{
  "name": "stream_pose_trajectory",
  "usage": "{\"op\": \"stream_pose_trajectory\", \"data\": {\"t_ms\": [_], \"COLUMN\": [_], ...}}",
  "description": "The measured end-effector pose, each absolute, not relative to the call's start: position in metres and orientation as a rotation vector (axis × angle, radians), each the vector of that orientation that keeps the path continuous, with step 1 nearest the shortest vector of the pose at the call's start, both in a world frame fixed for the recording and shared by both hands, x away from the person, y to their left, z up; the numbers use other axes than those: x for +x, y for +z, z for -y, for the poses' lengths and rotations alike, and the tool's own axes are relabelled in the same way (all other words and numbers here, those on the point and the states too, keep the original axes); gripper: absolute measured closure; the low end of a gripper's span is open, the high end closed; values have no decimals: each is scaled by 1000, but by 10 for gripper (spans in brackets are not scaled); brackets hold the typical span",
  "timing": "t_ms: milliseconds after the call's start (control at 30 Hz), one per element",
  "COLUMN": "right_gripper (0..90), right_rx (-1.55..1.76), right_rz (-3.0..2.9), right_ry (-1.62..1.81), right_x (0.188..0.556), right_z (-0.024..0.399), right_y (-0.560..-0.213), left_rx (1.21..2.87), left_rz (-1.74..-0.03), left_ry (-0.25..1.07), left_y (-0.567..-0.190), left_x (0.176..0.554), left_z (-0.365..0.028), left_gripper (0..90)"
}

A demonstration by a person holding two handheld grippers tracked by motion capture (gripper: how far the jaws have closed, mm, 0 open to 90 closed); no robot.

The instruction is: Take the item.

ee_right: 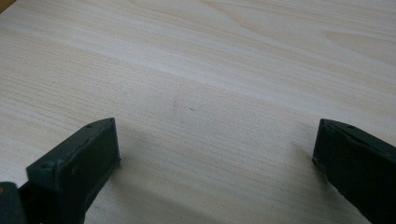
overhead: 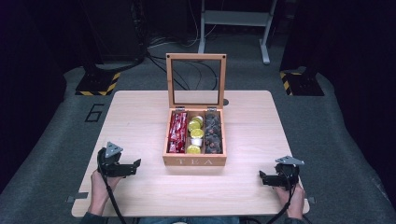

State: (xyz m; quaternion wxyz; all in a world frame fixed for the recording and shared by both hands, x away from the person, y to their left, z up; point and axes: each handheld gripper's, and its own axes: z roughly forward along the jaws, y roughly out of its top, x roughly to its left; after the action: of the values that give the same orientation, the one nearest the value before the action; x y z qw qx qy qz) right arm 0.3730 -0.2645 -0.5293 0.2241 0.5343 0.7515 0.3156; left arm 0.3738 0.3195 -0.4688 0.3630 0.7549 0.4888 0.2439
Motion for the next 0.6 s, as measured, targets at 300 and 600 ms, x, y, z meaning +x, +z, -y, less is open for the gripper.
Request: {"op": "stream_pose_trajectory", "data": {"t_ms": [300, 600], "right_gripper": [0, 0], "right_rx": [1475, 1474], "right_rz": [-2074, -2074], "right_ry": [871, 871], "right_x": [373, 373], "right_z": [265, 264], "right_y": [-529, -529], "left_rx": [1965, 1988], "left_rz": [-1184, -1115], "left_ry": [617, 626], "left_y": [-450, -435], "left_x": [388, 401], "left_z": [-301, -281], "left_gripper": [46, 49]}}
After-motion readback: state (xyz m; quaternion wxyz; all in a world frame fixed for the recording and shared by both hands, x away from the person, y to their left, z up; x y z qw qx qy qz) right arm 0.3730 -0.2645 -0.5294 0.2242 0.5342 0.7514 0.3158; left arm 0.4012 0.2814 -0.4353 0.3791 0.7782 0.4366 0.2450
